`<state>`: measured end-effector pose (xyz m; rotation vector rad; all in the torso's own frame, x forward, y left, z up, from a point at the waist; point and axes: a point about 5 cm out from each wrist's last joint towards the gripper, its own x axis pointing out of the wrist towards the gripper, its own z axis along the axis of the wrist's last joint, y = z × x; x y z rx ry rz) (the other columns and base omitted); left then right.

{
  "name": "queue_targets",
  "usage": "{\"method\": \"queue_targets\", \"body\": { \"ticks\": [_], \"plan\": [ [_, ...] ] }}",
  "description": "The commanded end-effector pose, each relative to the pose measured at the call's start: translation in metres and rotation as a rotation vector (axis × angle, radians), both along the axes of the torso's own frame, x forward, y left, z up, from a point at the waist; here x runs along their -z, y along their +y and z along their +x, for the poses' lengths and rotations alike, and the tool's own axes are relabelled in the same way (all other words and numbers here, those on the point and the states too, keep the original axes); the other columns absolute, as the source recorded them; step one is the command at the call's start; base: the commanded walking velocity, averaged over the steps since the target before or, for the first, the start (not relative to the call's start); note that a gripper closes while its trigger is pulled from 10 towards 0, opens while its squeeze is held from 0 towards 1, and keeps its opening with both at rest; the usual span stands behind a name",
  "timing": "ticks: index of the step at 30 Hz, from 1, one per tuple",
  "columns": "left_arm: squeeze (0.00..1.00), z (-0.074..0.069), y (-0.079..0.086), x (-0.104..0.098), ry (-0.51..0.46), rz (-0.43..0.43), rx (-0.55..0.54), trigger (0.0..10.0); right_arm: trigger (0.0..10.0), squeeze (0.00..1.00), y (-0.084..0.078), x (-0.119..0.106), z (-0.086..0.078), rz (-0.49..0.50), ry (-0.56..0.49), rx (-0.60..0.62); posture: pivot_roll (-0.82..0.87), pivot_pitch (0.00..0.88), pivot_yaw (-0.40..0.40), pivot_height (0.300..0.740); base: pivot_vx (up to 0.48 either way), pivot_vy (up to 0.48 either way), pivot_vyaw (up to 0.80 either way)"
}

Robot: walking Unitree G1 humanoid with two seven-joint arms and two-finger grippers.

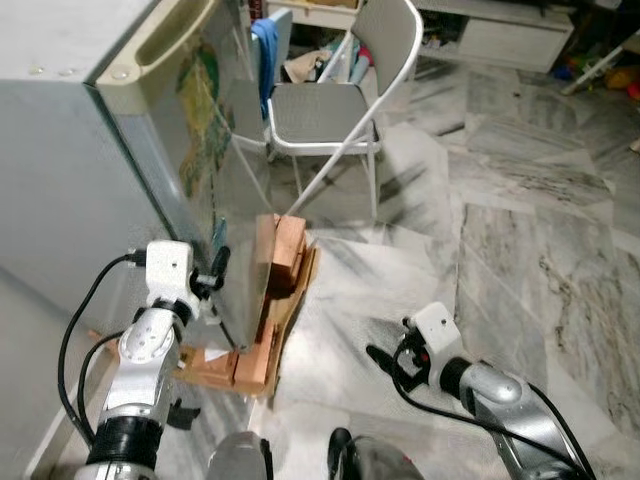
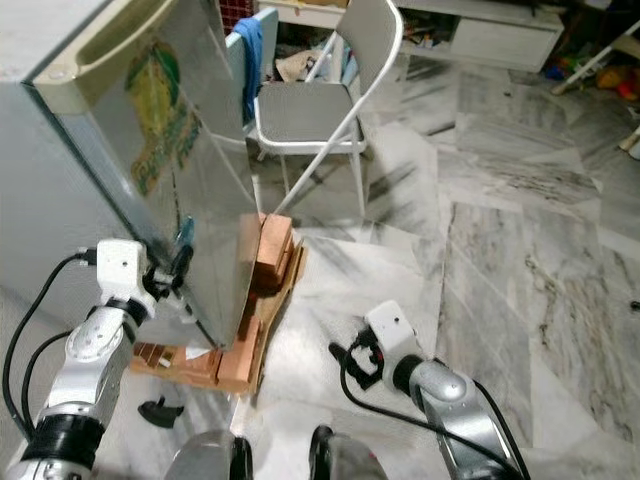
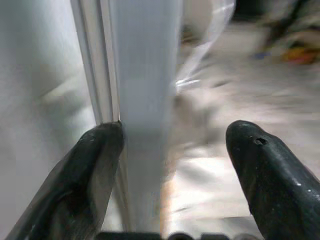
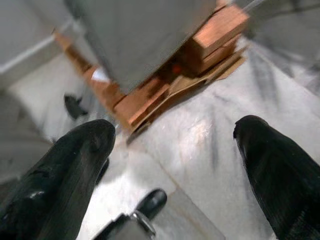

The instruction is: Restocking fridge

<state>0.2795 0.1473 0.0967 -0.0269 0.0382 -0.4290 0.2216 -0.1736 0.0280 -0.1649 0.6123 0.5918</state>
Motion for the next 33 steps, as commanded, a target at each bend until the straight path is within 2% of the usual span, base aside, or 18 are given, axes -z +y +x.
{"method": "queue_targets", "body": {
  "ticks": [1,2,3,6,7,8,9,10,12,13,15,17,21,33],
  "plan": [
    [0.00,-0.019,-0.064,-0.020,-0.056,-0.061,0.360,10.0,10.0,0.00,0.002,-0.001,0.002,-0.003,0.013,-0.028,0.10,0.073,-0.015,0.740,0.000,0.000,0.00],
    [0.00,-0.027,-0.071,-0.019,-0.039,-0.075,0.412,10.0,10.0,0.00,0.001,-0.001,0.003,-0.008,0.019,-0.033,0.10,0.071,-0.014,0.740,0.000,0.000,0.00],
    [0.00,-0.028,-0.071,-0.017,-0.028,-0.076,0.413,10.0,10.0,0.00,0.000,-0.001,0.003,-0.010,0.020,-0.033,0.09,0.070,-0.014,0.740,0.000,0.000,0.00],
    [0.00,-0.021,-0.059,-0.008,-0.024,-0.040,0.343,10.0,10.0,0.00,0.002,-0.002,0.003,-0.013,0.021,-0.036,0.09,0.070,-0.013,0.740,0.000,0.000,0.00],
    [0.00,-0.018,-0.054,-0.007,-0.016,-0.041,0.316,10.0,10.0,0.00,0.004,-0.002,0.002,-0.013,0.021,-0.037,0.09,0.070,-0.013,0.740,0.000,0.000,0.00],
    [0.00,-0.011,-0.036,-0.005,-0.004,-0.036,0.237,10.0,10.0,0.00,0.006,-0.004,0.003,-0.010,0.022,-0.036,0.09,0.069,-0.013,0.740,0.000,0.000,0.00],
    [0.00,-0.009,-0.029,-0.005,-0.004,-0.029,0.204,10.0,10.0,0.00,0.007,-0.004,0.003,-0.010,0.023,-0.036,0.10,0.069,-0.013,0.740,0.000,0.000,0.00],
    [0.00,-0.006,-0.015,-0.005,0.003,-0.010,0.146,10.0,10.0,0.00,0.009,-0.005,0.004,-0.004,0.022,-0.039,0.10,0.067,-0.012,0.740,0.000,0.000,0.00],
    [0.00,-0.006,-0.002,-0.007,0.007,0.010,0.099,10.0,10.0,0.00,0.010,-0.004,0.006,-0.002,0.025,-0.043,0.10,0.065,-0.012,0.740,0.000,0.000,0.00],
    [0.00,-0.006,-0.002,-0.007,0.007,0.010,0.099,10.0,10.0,0.00,0.010,-0.004,0.006,-0.002,0.025,-0.043,0.10,0.065,-0.012,0.740,0.000,0.000,0.00],
    [0.00,-0.005,0.011,-0.005,0.013,0.033,0.027,10.0,10.0,0.00,0.010,-0.004,0.008,-0.001,0.024,-0.043,0.11,0.061,-0.012,0.740,0.000,0.000,0.00],
    [0.00,-0.004,0.017,-0.002,0.013,0.049,-0.013,10.0,10.0,0.00,0.011,-0.004,0.008,0.001,0.021,-0.042,0.11,0.059,-0.014,0.740,0.000,0.000,0.00],
    [0.00,-0.003,0.023,0.001,0.010,0.048,-0.054,10.0,10.0,0.00,0.011,-0.007,0.008,0.002,-0.001,-0.034,0.11,0.059,-0.014,0.740,0.000,0.000,0.00],
    [0.00,-0.013,0.021,0.014,0.039,0.045,-0.065,10.0,10.0,0.00,0.008,-0.006,0.005,0.008,0.012,-0.019,0.11,0.058,-0.015,0.740,0.066,0.000,-0.72]
  ]
}}
